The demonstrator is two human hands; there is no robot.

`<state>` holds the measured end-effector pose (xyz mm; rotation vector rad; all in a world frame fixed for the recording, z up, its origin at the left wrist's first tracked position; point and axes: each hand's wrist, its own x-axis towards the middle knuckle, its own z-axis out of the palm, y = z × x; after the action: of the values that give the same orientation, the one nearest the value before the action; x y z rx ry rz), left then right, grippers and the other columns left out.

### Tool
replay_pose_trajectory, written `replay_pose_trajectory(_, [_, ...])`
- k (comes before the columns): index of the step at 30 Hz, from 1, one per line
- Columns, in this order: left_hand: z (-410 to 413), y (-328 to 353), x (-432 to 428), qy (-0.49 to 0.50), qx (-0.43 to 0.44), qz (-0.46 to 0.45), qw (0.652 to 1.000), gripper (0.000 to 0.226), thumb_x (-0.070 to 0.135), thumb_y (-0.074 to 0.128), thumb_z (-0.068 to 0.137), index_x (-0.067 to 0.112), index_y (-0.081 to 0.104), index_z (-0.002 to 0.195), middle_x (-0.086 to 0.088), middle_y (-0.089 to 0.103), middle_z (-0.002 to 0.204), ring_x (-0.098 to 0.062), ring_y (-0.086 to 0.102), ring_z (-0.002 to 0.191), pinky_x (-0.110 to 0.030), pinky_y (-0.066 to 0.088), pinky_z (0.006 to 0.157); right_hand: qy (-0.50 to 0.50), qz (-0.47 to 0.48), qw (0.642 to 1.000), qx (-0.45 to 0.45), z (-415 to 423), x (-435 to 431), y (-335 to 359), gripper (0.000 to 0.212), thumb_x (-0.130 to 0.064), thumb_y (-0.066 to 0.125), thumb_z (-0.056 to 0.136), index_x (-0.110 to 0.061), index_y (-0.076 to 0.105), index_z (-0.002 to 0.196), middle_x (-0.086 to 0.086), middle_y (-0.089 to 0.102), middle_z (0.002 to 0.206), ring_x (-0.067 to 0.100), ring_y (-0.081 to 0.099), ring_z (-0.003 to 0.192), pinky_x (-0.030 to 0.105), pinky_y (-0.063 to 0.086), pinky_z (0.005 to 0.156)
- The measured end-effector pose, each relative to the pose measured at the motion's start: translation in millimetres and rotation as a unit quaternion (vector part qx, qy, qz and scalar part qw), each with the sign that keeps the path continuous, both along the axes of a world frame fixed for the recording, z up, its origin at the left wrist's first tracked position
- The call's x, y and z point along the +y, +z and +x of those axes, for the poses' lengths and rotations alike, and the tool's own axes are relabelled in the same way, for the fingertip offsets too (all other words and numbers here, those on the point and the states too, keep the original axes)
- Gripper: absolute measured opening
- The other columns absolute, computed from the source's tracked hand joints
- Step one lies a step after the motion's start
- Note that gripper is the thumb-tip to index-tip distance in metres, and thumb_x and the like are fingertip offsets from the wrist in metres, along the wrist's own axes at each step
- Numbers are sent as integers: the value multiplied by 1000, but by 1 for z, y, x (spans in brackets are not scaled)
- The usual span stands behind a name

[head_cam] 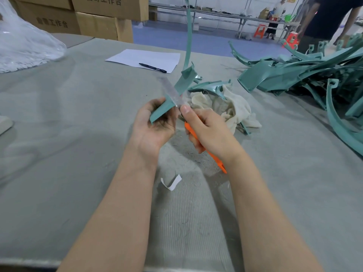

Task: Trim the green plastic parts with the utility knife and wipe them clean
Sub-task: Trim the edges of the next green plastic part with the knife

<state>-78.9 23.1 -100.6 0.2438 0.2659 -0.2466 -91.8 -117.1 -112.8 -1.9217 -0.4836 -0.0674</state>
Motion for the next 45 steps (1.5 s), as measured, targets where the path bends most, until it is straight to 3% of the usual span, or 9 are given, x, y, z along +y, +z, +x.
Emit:
replay_pose_trajectory(6, [-3, -3, -2, 22, -28, -46, 998, 17, -4, 44, 87, -9, 59, 90, -24, 64, 101, -30, 63, 108, -30, 58, 51, 39, -76, 996, -16, -8, 10, -1, 51, -47, 50, 96, -13, 46, 58, -7, 44, 42, 11, 43, 38, 27, 43, 39])
replay_pose_trajectory(10, [2, 1, -1, 69, 3, -15, 997, 22, 1, 43, 93, -8, 59, 79, -20, 64, 80, -28, 64, 85, -27, 57, 74, -15, -39, 997, -61, -7, 10, 3, 55, -46, 50, 96, 1, 49, 67, 10, 46, 47, 19, 47, 41, 37, 48, 45])
replay_pose_trajectory(13, [2, 3, 0, 86, 8, -29, 996, 40, 2, 45, 95, -10, 60, 60, -21, 63, 69, -30, 64, 64, -29, 58, 50, -115, -22, 987, -113, -2, 9, 3, 58, -50, 48, 96, 1, 47, 68, 23, 51, 58, 37, 52, 53, 50, 50, 57])
replay_pose_trajectory(19, [-4, 6, -4, 87, -3, -44, 995, 54, 3, 48, 95, -13, 61, 46, -20, 64, 58, -28, 62, 63, -23, 52, 41, -173, -53, 972, -150, -1, 14, -1, 53, -57, 44, 94, -19, 35, 59, -3, 39, 48, 28, 53, 51, 49, 48, 54])
replay_pose_trajectory(24, [-7, 11, -9, 123, -8, -39, 992, 57, 0, 48, 95, -11, 58, 40, -18, 61, 51, -25, 62, 40, -25, 51, 38, -151, -24, 979, -137, -2, 15, 1, 59, -54, 46, 95, -2, 42, 66, 22, 52, 58, 36, 52, 53, 50, 48, 54])
replay_pose_trajectory(29, [-7, 8, -10, 101, -18, -39, 994, 27, 2, 38, 96, -7, 59, 83, -15, 62, 74, -21, 60, 65, -24, 54, 47, -80, -61, 985, -137, -8, 19, 2, 56, -47, 49, 96, -2, 48, 65, 18, 53, 55, 31, 52, 50, 46, 48, 53])
replay_pose_trajectory(34, [-3, 1, -8, 126, -28, -37, 991, 17, -1, 38, 94, -1, 55, 92, -14, 60, 82, -24, 61, 80, -26, 57, 56, -47, -127, 978, -160, -10, 28, -1, 52, -44, 51, 96, -16, 35, 55, -2, 40, 47, 18, 42, 46, 32, 34, 49])
replay_pose_trajectory(39, [-1, 2, -8, 133, 14, -16, 991, 22, 0, 41, 94, 1, 54, 76, -11, 57, 66, -19, 57, 58, -21, 51, 56, -96, -50, 985, -132, -7, 20, 1, 55, -49, 50, 96, -2, 48, 66, 18, 52, 56, 32, 52, 52, 48, 49, 55])
replay_pose_trajectory(45, [-1, 6, -8, 158, 34, -32, 986, 24, 0, 49, 95, -3, 54, 72, -12, 59, 50, -18, 59, 41, -22, 54, 46, -149, -50, 977, -144, -4, 18, 0, 52, -51, 47, 95, -15, 36, 60, 14, 51, 55, 33, 53, 58, 51, 49, 59])
